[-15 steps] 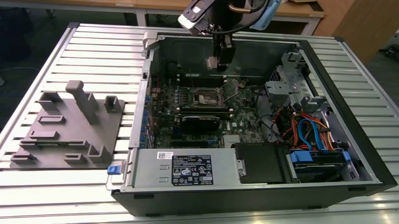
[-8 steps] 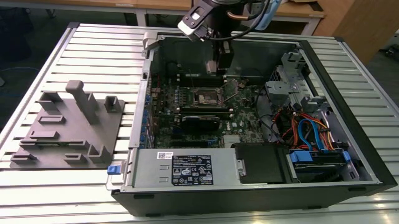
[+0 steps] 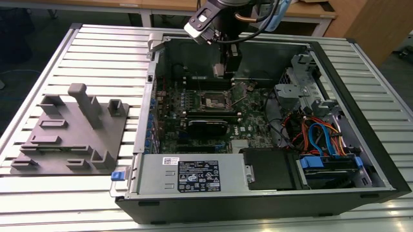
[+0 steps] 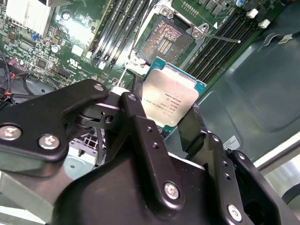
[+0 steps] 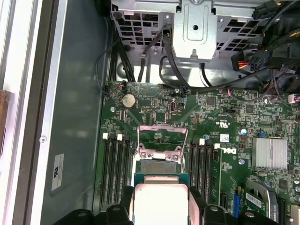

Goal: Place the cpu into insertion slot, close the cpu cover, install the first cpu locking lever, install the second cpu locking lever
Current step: 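Place the cpu into insertion slot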

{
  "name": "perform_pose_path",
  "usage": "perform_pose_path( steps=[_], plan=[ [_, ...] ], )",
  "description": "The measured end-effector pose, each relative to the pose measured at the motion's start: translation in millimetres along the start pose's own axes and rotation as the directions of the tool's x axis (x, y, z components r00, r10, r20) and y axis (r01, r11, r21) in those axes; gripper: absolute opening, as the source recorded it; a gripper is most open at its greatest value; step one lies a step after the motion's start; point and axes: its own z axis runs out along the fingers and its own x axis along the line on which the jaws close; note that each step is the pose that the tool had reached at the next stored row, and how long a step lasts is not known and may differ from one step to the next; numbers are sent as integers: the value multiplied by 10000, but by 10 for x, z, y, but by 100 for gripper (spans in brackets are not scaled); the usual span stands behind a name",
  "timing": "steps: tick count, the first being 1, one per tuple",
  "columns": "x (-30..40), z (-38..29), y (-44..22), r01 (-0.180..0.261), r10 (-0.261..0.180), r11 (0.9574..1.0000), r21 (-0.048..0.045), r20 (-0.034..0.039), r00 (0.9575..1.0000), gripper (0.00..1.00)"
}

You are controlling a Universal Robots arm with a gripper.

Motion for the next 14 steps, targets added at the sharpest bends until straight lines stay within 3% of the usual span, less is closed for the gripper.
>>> perform_pose_path(
  steps=[8, 14],
  plan=[
    [-1, 39, -3, 0, 0, 10000, 0, 1, 10000, 54],
    [-3, 123, -10, 0, 0, 10000, 1, 1, 10000, 54]
  ],
)
